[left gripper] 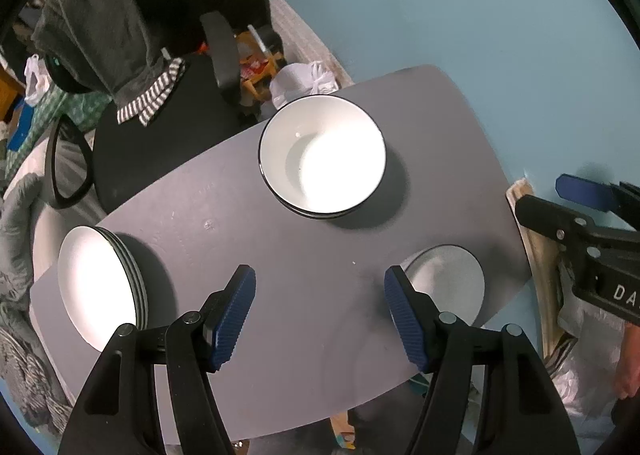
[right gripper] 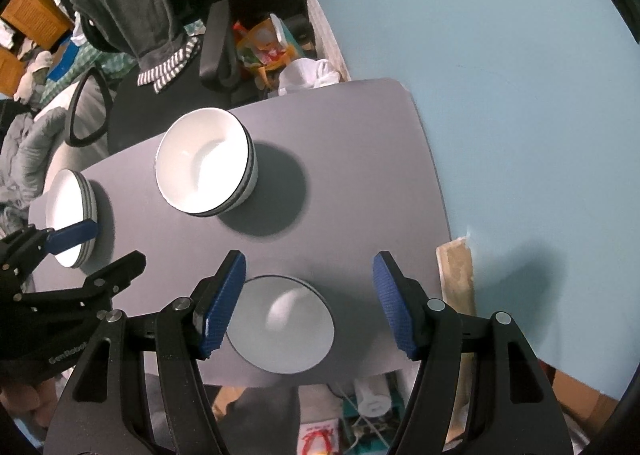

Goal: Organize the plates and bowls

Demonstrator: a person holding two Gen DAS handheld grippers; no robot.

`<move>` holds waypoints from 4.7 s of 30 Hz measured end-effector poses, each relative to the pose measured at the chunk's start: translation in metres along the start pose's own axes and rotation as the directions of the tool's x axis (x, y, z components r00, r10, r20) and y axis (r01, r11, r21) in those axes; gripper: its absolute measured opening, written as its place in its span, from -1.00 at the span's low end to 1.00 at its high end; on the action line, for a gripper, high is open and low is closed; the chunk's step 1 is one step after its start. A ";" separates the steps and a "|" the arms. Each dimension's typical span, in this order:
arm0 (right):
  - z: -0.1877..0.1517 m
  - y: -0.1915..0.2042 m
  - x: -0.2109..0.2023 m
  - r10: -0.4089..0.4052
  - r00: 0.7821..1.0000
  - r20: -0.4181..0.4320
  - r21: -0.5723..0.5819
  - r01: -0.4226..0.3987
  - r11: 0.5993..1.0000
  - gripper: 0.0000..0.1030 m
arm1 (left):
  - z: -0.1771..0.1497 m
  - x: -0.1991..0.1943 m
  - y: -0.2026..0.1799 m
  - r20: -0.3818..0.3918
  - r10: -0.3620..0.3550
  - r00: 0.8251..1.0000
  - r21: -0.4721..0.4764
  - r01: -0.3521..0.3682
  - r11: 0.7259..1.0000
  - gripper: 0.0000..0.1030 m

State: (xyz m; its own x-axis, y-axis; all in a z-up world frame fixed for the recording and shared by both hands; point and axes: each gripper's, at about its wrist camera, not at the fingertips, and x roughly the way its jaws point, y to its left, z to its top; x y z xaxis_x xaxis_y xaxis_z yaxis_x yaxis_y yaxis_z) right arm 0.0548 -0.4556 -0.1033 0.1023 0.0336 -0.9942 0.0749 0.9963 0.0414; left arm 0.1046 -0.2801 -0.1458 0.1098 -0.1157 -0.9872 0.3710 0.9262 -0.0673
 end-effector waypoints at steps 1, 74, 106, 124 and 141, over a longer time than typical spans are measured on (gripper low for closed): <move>-0.003 -0.001 -0.004 -0.002 1.000 0.006 -0.001 0.002 1.000 0.27 | -0.002 -0.001 -0.001 0.005 0.001 1.000 0.010 -0.001 1.000 0.32; -0.097 -0.021 0.119 0.068 0.986 -0.153 0.064 -0.058 0.996 -0.74 | -0.048 0.133 -0.075 -0.229 -0.073 0.971 0.035 0.083 0.996 -0.52; -0.068 -0.007 0.116 0.080 0.979 -0.188 0.109 -0.060 0.992 -0.88 | -0.032 0.116 -0.064 -0.206 -0.114 0.972 -0.046 0.106 0.993 -0.87; -0.029 0.010 0.084 0.103 0.984 -0.149 0.049 -0.097 0.994 -0.89 | -0.005 0.073 -0.023 -0.138 -0.129 0.982 -0.130 0.111 0.985 -0.87; 0.024 0.045 0.063 0.123 0.988 -0.095 -0.026 -0.126 0.992 -0.89 | 0.045 0.043 0.030 -0.051 -0.075 0.996 -0.191 0.064 0.979 -0.87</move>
State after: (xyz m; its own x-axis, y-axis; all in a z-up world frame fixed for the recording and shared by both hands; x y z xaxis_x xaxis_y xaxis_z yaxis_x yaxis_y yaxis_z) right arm 0.0886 -0.4107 -0.1620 0.0156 0.1637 -0.9864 0.0356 0.9858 0.1642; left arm 0.1621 -0.2740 -0.1837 0.0344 -0.1661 -0.9855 0.1942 0.9684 -0.1564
